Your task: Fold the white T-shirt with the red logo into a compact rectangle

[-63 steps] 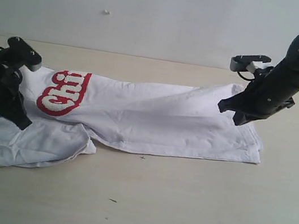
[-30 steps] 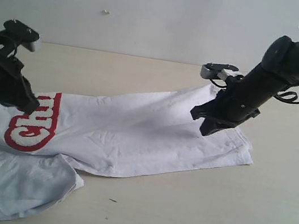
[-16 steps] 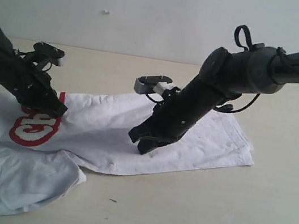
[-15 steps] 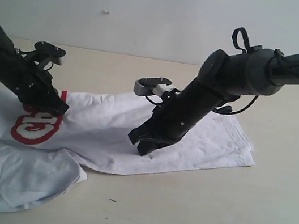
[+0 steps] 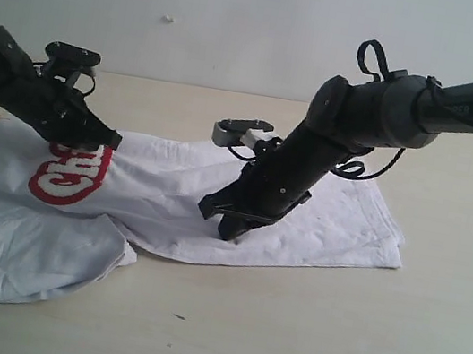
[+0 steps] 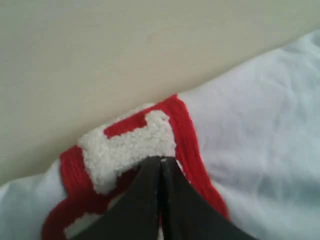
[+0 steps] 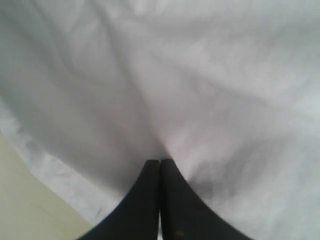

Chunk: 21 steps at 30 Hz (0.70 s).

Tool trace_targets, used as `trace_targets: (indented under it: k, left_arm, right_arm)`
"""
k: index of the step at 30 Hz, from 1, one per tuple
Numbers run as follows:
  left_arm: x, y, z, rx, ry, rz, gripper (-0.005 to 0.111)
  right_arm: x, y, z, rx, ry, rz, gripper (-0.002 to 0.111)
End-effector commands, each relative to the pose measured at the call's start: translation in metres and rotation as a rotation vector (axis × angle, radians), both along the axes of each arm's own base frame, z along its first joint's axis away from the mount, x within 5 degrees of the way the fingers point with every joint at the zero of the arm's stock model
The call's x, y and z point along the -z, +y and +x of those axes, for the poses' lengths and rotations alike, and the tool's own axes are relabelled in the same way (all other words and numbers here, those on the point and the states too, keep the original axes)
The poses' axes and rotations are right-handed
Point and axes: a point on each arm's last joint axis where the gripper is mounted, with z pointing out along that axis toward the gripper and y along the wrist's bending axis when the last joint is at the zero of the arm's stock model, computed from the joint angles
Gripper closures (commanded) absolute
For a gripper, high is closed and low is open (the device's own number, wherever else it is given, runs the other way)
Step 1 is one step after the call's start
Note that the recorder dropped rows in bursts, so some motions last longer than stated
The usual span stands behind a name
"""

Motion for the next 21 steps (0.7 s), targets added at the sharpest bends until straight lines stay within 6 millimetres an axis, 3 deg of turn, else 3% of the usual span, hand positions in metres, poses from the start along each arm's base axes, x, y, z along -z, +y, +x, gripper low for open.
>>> trace_targets:
  k: [1,8,13,16,21]
  left_arm:
    - [-0.006,-0.002,-0.003,0.058,0.028,-0.008,0.107]
    - [-0.053,-0.006,-0.012,0.107,-0.002,-0.049,0.107]
    - [-0.084,-0.009,-0.028,0.187,0.027,-0.073,0.107]
    - [-0.085,-0.008,-0.046,0.261,0.125,-0.058,0.107]
    - [-0.063,0.013,-0.07,0.141,0.184,0.115,0.107]
  right_arm:
    - [0.014,-0.014,-0.001,-0.073,-0.028,-0.115,0.108]
    - [-0.046,-0.013,0.005,-0.058,-0.202,-0.082,0.108]
    - [-0.073,-0.017,0.009,-0.06,-0.331,-0.111,0.108]
    - [-0.08,-0.033,0.021,0.039,-0.432,-0.185,0.108]
    - [-0.069,-0.078,0.038,0.251,-0.414,-0.208,0.108]
